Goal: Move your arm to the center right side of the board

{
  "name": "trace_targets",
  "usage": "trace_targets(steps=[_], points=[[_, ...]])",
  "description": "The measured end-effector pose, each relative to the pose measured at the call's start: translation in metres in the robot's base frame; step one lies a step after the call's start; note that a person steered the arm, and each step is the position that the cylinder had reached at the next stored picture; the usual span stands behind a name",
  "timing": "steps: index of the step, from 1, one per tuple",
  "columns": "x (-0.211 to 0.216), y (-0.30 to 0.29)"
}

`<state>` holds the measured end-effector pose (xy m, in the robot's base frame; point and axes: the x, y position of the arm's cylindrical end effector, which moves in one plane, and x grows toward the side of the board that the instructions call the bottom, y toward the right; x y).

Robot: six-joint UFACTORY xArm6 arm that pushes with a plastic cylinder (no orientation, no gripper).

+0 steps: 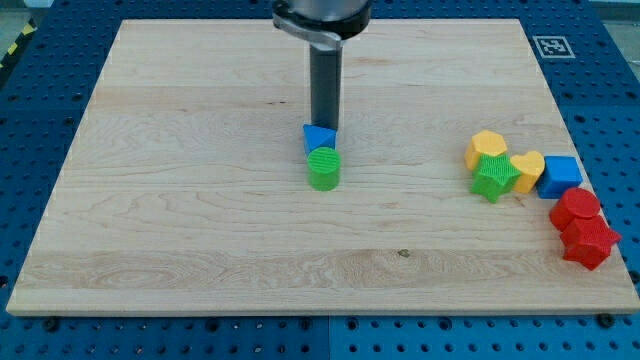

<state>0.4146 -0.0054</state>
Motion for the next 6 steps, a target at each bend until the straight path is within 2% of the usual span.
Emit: trace_targets(steps=[2, 3, 4, 5, 6], points=[[0.035, -0.044], [0.036, -0.051], [-0.021, -0.043], [-0.059, 0.026], [-0.064, 0.127]])
